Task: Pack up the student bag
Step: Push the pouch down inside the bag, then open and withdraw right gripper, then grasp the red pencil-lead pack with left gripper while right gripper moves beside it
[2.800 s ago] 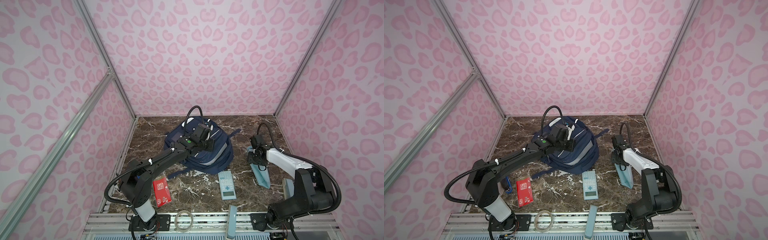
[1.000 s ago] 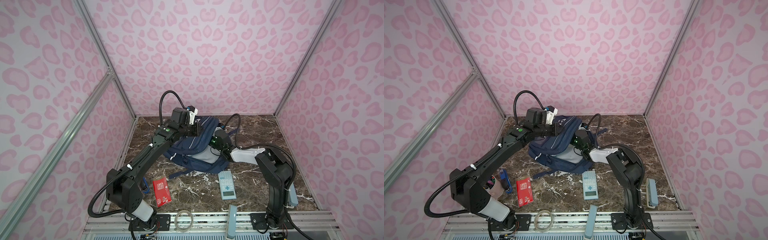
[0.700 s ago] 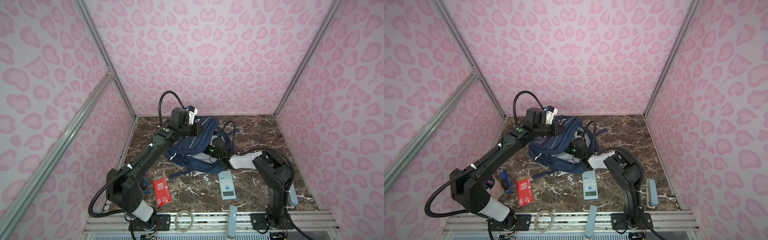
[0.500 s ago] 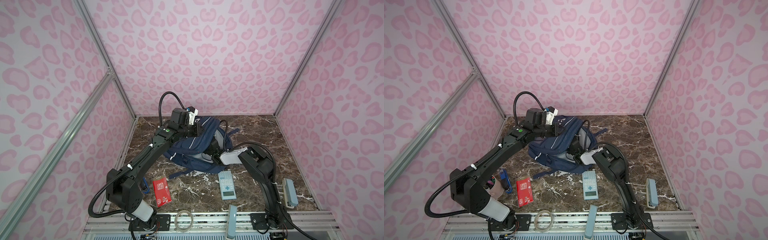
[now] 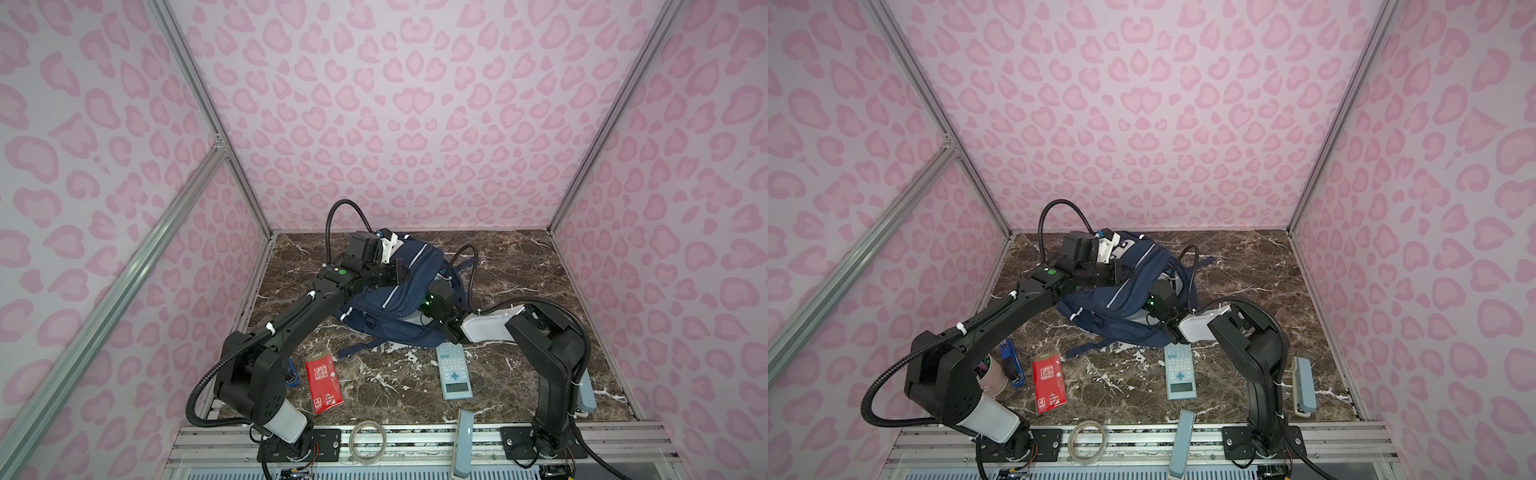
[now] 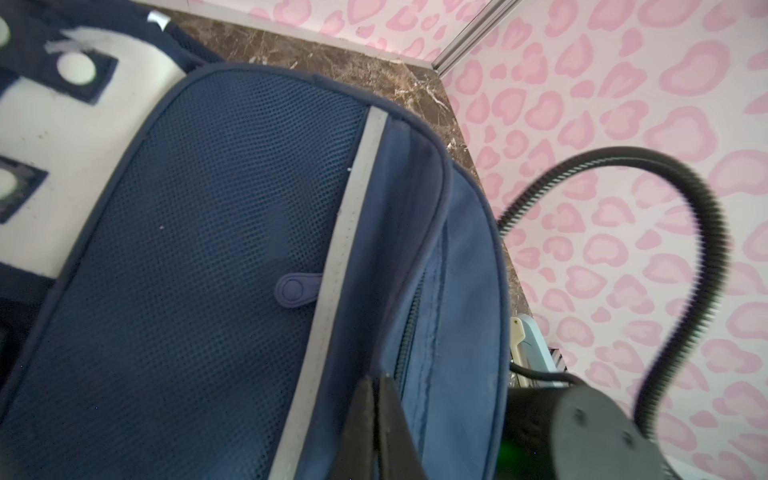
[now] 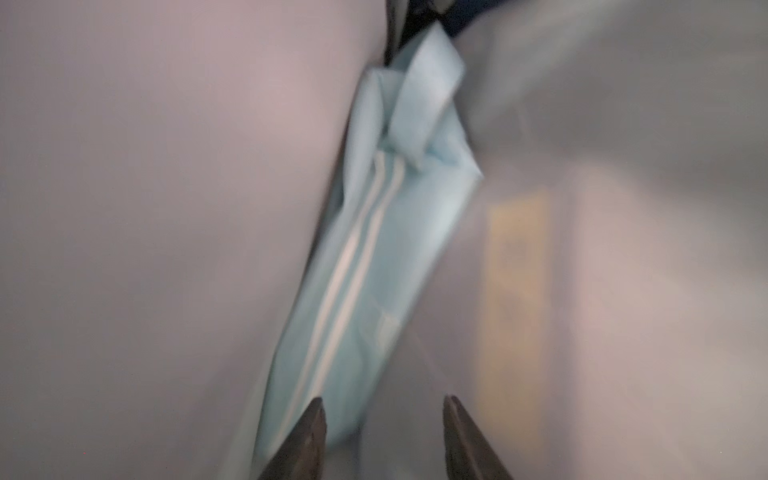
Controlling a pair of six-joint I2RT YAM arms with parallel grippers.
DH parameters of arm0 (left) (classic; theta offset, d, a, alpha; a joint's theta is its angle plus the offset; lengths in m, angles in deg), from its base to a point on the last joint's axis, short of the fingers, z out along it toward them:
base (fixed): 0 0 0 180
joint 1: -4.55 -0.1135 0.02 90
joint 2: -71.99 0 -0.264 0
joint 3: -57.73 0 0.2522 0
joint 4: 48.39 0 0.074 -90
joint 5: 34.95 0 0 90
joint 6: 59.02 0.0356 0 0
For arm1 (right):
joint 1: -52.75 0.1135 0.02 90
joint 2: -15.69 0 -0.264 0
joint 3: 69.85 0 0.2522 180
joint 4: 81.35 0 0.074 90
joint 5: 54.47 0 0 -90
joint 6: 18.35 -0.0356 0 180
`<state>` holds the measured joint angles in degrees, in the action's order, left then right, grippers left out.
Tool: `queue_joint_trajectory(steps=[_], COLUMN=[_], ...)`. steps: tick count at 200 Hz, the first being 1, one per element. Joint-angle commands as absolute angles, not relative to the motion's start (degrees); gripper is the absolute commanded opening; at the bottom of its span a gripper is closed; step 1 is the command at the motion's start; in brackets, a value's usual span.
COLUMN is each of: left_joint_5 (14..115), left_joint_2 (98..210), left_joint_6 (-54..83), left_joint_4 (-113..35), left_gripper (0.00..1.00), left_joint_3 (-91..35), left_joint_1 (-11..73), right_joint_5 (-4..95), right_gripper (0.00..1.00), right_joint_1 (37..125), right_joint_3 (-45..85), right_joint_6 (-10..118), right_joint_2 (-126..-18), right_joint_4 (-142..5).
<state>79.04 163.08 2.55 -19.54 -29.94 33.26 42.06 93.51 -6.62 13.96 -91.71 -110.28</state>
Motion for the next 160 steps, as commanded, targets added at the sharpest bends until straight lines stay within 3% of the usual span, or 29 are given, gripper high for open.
queue_joint_trajectory(steps=[1, 23, 38, 74, 91, 113, 149, 160], left_joint_5=[76.3, 73.1, 71.5, 65.4, 63.4, 62.1, 57.9, 57.8], left_joint_2=[164.0, 163.1, 161.9, 157.3, 154.5, 150.6, 141.9, 138.5], left_joint_6=[1.7, 2.4, 2.4, 1.5, 1.3, 0.1, -3.5, -4.6], left_joint_4=[-21.4, -21.4, -21.2, -17.7, -15.5, -13.4, -9.4, -9.2], left_gripper=[0.03, 0.04, 0.11, 0.7, 0.89, 0.98, 1.0, 1.0], left_joint_3=[-28.5, -26.2, -24.9, -23.3, -22.5, -20.5, -10.8, -6.5], left_joint_1=[33.3, 34.3, 34.5, 34.4, 34.3, 34.3, 32.8, 31.4], right_joint_5=[40.7, 37.9, 33.9, 19.9, 14.9, 13.9, 19.3, 19.9], right_gripper=[0.47, 0.47, 0.52, 0.73, 0.8, 0.79, 0.81, 0.85], right_joint_1=[93.6, 94.5, 96.0, 101.0, 101.0, 101.0, 101.1, 101.0], right_joint_3=[-13.0, -18.3, -20.2, -17.3, -16.0, -17.2, -24.3, -28.8], right_joint_6=[17.4, 21.5, 26.2, 37.1, 36.4, 38.6, 40.4, 40.7], right_joint_2=[-85.7, -76.1, -68.9, -57.3, -54.2, -50.2, -39.0, -33.8], right_joint_4=[-107.4, -100.2, -91.3, -67.7, -58.7, -55.0, -58.5, -62.7])
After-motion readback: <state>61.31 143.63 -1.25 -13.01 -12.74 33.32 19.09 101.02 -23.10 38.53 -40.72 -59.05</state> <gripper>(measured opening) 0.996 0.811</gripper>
